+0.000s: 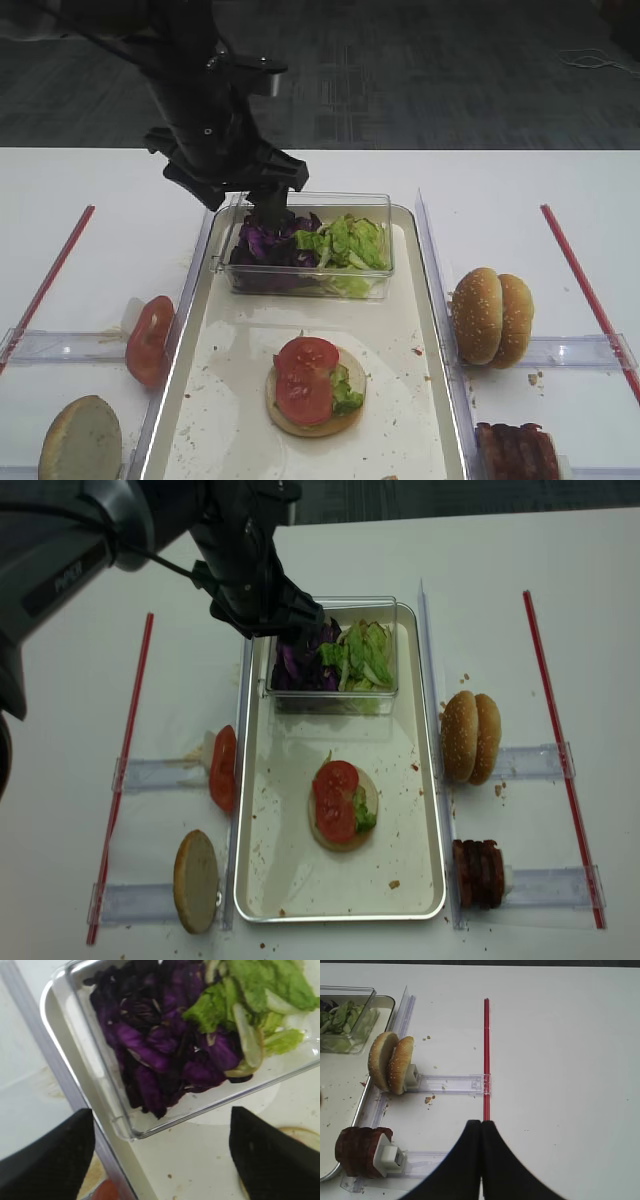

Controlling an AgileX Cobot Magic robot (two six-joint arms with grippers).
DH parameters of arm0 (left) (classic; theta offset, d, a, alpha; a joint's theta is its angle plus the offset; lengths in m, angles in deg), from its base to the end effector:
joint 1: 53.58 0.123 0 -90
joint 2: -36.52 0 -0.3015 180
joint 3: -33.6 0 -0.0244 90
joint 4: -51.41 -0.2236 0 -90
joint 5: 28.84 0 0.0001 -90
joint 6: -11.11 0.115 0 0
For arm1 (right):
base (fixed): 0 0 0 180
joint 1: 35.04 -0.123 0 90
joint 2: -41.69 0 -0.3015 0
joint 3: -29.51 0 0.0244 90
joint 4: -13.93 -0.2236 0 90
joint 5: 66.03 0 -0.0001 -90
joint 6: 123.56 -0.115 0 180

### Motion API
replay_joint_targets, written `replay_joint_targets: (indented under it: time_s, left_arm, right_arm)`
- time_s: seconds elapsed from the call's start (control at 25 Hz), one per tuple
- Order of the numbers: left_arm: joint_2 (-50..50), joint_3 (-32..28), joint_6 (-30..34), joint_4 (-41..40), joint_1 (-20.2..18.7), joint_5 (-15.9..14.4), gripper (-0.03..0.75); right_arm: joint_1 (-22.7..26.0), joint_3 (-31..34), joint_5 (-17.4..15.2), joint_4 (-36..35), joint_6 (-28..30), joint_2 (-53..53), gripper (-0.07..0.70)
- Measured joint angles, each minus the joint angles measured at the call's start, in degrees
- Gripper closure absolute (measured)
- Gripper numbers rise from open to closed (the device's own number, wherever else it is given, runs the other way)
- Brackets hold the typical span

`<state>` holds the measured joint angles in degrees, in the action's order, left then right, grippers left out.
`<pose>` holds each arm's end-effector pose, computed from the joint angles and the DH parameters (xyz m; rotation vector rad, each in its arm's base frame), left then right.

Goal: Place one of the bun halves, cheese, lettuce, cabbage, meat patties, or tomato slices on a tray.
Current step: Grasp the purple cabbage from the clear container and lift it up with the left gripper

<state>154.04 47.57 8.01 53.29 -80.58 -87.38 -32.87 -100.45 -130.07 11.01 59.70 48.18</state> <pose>0.3529 -0.1834 0.2523 0.5711 2.7855 -0.1585 -0.0274 0.0063 0.2423 -0.0240 2.1031 0.0047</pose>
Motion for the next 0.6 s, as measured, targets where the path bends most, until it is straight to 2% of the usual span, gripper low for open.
replay_joint_targets:
  time_s: [0.12,0.6]
  left_arm:
    - [0.0,0.0,0.0,0.0,-1.4,1.5,0.169]
    - [1.7,0.0,1.6,-0.1,-1.5,6.9,0.169]
  right_arm:
    - [0.0,0.0,0.0,0.0,0.0,0.0,0.316]
    - [0.0,0.0,0.0,0.0,0.1,0.0,0.316]
